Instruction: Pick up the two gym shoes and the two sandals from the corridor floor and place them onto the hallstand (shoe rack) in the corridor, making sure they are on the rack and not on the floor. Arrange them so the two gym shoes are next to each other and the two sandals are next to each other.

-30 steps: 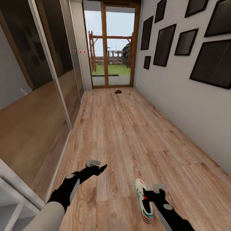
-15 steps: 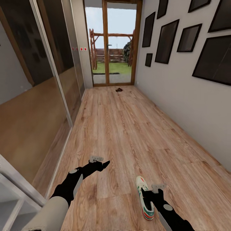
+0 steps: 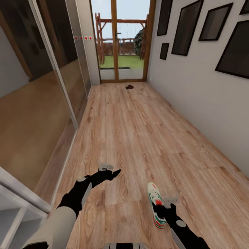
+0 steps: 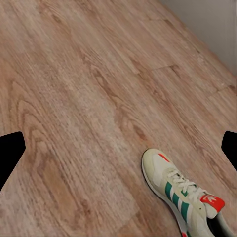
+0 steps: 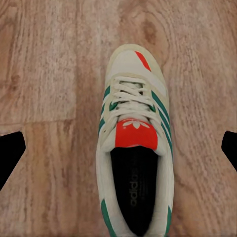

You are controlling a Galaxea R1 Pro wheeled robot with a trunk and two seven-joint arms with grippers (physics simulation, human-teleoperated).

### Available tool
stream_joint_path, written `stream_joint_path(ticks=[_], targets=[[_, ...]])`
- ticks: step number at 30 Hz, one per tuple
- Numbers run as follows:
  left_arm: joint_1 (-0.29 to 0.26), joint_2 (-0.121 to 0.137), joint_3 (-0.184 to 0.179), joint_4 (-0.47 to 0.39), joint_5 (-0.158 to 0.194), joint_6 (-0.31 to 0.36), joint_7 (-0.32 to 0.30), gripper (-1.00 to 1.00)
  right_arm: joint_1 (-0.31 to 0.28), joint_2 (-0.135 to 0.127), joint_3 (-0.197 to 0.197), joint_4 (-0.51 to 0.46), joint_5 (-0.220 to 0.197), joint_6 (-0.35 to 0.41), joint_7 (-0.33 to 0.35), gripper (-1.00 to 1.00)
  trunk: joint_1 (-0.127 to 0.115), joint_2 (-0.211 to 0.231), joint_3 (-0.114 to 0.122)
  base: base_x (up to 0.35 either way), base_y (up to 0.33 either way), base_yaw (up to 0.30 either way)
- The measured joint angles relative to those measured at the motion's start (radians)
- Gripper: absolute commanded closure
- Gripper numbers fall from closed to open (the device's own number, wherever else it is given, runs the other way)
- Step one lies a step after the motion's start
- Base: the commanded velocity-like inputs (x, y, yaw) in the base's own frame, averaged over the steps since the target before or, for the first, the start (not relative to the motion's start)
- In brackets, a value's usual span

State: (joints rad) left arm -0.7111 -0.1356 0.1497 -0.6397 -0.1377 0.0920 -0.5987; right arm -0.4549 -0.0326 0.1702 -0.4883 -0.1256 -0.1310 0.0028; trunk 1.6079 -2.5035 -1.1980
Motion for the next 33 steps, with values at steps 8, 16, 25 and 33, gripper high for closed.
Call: stream_joint_path(ticks=[8, 16, 25, 33], targets=[[-0.03, -0.021, -0.008, -0.03, 0.001, 0.003, 0.001, -1.0, 0.0, -0.001, -0.001, -0.002, 0.0, 0.0, 0.0, -1.0, 0.004, -0.002, -0.044, 0.0, 0.0, 0.0], [-0.027, -0.021, -0.009, -0.033, 0.0, 0.001, 0.002, -1.0, 0.0, 0.0, -0.003, -0.003, 0.0, 0.0, 0.0, -1.0, 0.007, -0.004, -0.087, 0.0, 0.0, 0.0], [-0.033, -0.021, -0.009, -0.039, -0.001, 0.002, 0.002, -1.0, 0.0, -0.001, -0.003, -0.005, 0.0, 0.0, 0.0, -1.0, 0.011, -0.006, -0.137, 0.0, 0.0, 0.0], [-0.029, -0.018, -0.009, -0.04, -0.001, 0.003, 0.002, -1.0, 0.0, -0.002, -0.003, -0.008, -0.003, 0.0, 0.0, -1.0, 0.015, -0.008, -0.18, 0.0, 0.0, 0.0]])
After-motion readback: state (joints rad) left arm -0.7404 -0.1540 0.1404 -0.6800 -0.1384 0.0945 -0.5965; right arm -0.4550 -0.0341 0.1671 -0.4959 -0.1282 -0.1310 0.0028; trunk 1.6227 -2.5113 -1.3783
